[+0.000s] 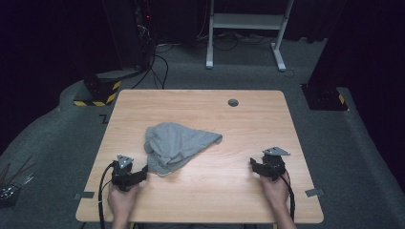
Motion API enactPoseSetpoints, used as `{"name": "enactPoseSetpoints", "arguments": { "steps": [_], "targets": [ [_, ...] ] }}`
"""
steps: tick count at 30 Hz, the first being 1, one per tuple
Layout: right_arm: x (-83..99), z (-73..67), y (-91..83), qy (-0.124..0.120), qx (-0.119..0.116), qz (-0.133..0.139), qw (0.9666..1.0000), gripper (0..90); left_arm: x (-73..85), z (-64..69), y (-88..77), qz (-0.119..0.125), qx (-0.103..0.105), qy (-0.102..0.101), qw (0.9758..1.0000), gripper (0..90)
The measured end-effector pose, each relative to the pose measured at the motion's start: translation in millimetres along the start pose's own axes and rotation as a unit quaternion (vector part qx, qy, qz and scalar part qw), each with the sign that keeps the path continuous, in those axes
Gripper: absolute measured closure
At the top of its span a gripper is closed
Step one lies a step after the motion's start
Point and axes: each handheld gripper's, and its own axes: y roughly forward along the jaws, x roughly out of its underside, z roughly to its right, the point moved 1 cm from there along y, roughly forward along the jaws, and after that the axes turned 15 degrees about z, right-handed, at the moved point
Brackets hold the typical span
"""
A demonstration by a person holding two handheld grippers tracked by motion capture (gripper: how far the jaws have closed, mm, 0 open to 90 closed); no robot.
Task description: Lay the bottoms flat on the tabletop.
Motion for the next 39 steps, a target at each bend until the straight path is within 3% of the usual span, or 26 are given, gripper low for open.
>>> {"name": "enactPoseSetpoints", "arguments": {
  "steps": [9,15,22,29,33,39],
  "targets": [
    [0.0,-0.6,0.1,0.001,0.002,0.001,1.0000,33.8,0.0,0.1,0.0,0.000,0.001,-0.001,1.0000,26.8],
    [-0.9,-4.4,2.7,-0.006,-0.014,-0.008,0.9999,22.5,-0.1,0.2,0.2,0.000,0.001,-0.002,1.0000,26.8],
    [-1.4,-7.4,3.9,-0.013,-0.027,-0.011,0.9995,19.0,-0.2,0.2,0.4,0.000,0.001,-0.002,1.0000,26.9],
    [-4.2,-14.3,3.5,-0.021,-0.034,-0.022,0.9990,22.4,-0.2,0.2,0.4,0.000,0.002,-0.002,1.0000,26.8],
    [-5.0,-20.2,3.3,-0.034,-0.039,-0.018,0.9985,25.8,-0.2,0.2,0.5,0.000,0.002,-0.001,1.0000,26.8],
    [-9.0,-27.5,2.5,-0.034,-0.059,-0.008,0.9977,27.6,-0.3,0.0,0.4,-0.001,0.002,0.000,1.0000,26.8]
  ]
}}
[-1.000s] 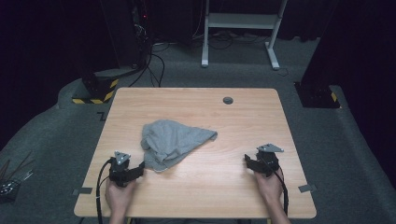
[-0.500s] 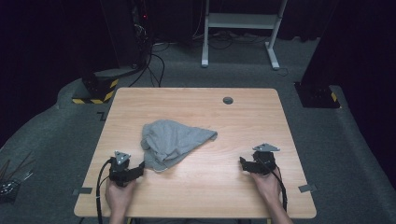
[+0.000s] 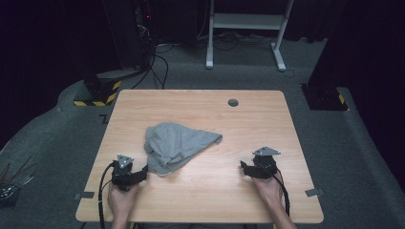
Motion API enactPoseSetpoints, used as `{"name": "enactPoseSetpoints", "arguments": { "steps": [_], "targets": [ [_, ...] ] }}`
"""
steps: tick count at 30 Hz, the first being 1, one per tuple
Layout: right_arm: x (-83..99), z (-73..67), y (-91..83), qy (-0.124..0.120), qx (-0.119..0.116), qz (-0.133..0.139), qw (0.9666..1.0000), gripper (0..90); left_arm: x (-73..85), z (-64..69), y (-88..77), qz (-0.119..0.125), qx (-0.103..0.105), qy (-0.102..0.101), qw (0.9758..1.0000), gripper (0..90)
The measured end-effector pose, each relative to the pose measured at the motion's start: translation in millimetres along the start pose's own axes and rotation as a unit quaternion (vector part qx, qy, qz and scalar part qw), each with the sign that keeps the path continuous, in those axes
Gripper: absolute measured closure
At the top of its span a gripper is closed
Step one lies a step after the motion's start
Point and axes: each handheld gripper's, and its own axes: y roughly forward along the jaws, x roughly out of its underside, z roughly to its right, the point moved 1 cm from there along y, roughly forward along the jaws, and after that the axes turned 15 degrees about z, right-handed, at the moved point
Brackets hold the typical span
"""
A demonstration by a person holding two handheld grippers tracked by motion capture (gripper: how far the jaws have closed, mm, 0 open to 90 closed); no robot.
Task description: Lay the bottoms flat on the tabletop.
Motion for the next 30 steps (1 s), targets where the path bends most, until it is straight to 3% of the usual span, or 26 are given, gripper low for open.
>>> {"name": "enactPoseSetpoints", "arguments": {
  "steps": [15,24,30],
  "targets": [
    [-6.5,-15.6,5.4,0.006,-0.023,-0.002,0.9997,29.7,-0.3,0.7,0.6,0.000,-0.001,0.001,1.0000,26.9],
    [-30.5,-40.4,19.0,-0.019,-0.070,0.020,0.9971,31.0,-0.4,0.6,0.9,0.001,-0.002,0.001,1.0000,27.0],
    [-42.4,-46.2,24.6,-0.024,-0.102,0.029,0.9940,32.1,-1.0,0.4,2.0,0.001,-0.004,0.001,1.0000,27.1]
  ]
}}
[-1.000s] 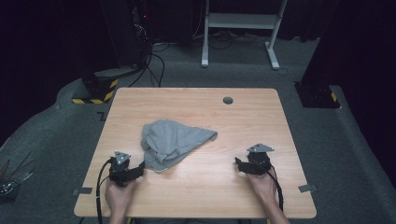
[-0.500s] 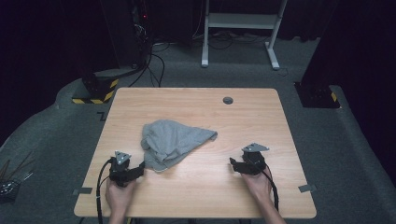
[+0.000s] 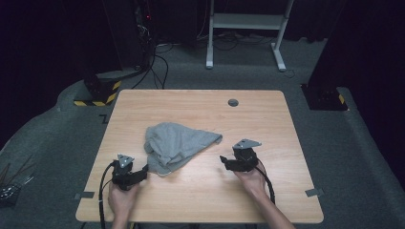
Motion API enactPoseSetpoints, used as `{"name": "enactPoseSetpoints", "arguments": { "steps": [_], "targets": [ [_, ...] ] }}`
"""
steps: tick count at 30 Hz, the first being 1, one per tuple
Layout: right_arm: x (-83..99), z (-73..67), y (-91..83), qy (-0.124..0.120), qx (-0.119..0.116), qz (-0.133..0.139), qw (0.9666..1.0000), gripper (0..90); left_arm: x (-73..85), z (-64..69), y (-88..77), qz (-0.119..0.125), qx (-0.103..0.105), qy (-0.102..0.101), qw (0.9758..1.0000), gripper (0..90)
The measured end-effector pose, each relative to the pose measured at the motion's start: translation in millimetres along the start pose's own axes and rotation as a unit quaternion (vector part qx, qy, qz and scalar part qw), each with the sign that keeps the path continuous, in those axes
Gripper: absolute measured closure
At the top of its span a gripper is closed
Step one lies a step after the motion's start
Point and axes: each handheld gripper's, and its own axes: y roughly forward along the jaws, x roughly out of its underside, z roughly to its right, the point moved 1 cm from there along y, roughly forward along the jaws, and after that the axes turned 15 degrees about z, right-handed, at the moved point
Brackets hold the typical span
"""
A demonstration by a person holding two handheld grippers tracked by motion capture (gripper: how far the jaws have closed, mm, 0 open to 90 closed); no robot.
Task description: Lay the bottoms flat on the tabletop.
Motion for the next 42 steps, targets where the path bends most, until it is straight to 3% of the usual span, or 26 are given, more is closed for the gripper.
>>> {"name": "enactPoseSetpoints", "arguments": {
  "steps": [3,9,13,16,18,22,25,29,35,42],
  "targets": [
    [-5.5,-1.0,1.1,0.004,-0.013,-0.002,0.9999,32.3,0.0,0.0,0.0,0.000,0.000,0.000,1.0000,27.0],
    [-20.8,-9.4,18.6,-0.015,-0.027,0.000,0.9995,32.8,0.1,-0.1,-0.3,0.000,0.001,0.000,1.0000,27.1],
    [-27.4,-17.4,39.7,-0.017,-0.026,0.003,0.9995,32.7,2.3,3.5,-4.3,0.000,-0.006,-0.004,1.0000,27.1],
    [-26.6,-21.0,50.4,0.005,-0.024,-0.003,0.9997,32.0,3.1,3.7,-6.3,-0.002,0.001,0.000,1.0000,27.2],
    [-25.3,-27.5,54.4,-0.010,-0.023,-0.007,0.9996,32.0,2.8,3.9,-5.6,0.000,0.001,-0.002,1.0000,27.3],
    [-25.3,-35.5,63.3,0.001,-0.032,0.003,0.9995,32.0,1.8,4.1,-3.3,0.001,0.002,-0.001,1.0000,27.3],
    [-22.0,-41.8,72.7,-0.010,-0.048,0.001,0.9988,32.6,1.9,3.7,-3.8,0.000,0.002,-0.001,1.0000,27.3],
    [-18.2,-41.4,82.0,0.000,-0.061,-0.005,0.9982,33.2,2.1,3.7,-4.1,0.001,0.001,-0.004,1.0000,27.3],
    [-16.8,-39.4,95.9,0.011,-0.074,0.001,0.9972,38.5,2.0,3.8,-4.2,-0.002,0.001,-0.001,1.0000,27.2],
    [-29.3,-36.7,105.5,-0.031,-0.102,-0.034,0.9937,59.1,2.5,3.9,-4.8,0.000,0.000,-0.003,1.0000,26.7]
  ]
}}
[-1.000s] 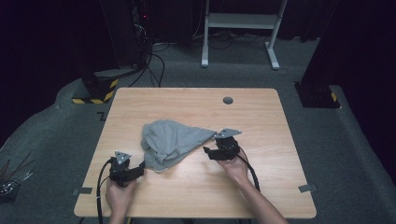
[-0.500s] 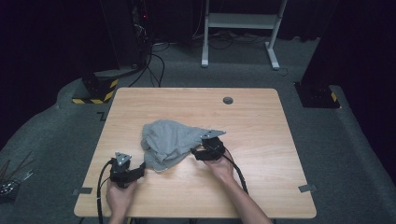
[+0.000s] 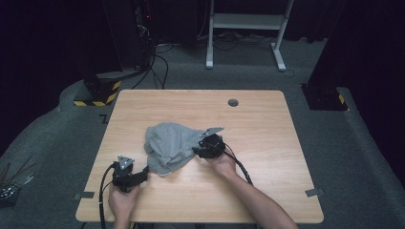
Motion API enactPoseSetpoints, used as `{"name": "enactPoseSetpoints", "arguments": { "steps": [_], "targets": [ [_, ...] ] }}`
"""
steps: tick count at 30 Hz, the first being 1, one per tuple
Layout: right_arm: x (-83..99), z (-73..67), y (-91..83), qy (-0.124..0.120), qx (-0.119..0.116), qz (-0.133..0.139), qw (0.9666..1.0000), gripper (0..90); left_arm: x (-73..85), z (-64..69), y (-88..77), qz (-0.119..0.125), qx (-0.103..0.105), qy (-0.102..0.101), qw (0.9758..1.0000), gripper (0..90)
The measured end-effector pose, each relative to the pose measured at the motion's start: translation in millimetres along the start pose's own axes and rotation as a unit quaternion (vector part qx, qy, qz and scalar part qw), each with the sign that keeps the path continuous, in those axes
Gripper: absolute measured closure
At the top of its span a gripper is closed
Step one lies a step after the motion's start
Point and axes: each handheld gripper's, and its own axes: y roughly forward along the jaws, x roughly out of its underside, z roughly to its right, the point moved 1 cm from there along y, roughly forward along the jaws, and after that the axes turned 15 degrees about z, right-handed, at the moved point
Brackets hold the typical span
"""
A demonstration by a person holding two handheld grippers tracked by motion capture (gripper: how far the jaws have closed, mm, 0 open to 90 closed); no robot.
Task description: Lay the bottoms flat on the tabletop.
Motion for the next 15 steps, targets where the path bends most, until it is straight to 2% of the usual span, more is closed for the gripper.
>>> {"name": "enactPoseSetpoints", "arguments": {
  "steps": [2,5,8,10,15],
  "targets": [
    [-2.0,-1.1,1.2,-0.017,-0.004,-0.007,0.9998,69.2,0.5,0.0,-1.2,0.000,-0.001,-0.001,1.0000,26.4],
    [-2.6,-4.7,1.6,-0.026,-0.006,-0.012,0.9996,82.2,0.7,0.5,-1.6,-0.001,-0.002,-0.001,1.0000,26.5],
    [-1.1,-6.6,-4.0,-0.025,-0.002,-0.008,0.9996,85.3,0.7,-0.6,-1.5,0.002,0.001,-0.008,1.0000,26.2],
    [4.4,-8.1,-11.0,-0.015,0.003,-0.002,0.9999,85.8,0.7,-1.3,-1.7,0.003,0.002,-0.011,0.9999,26.4],
    [18.9,-15.6,-33.1,-0.016,0.016,0.005,0.9997,86.2,0.7,0.3,-1.5,0.001,0.005,-0.001,1.0000,26.1]
  ]
}}
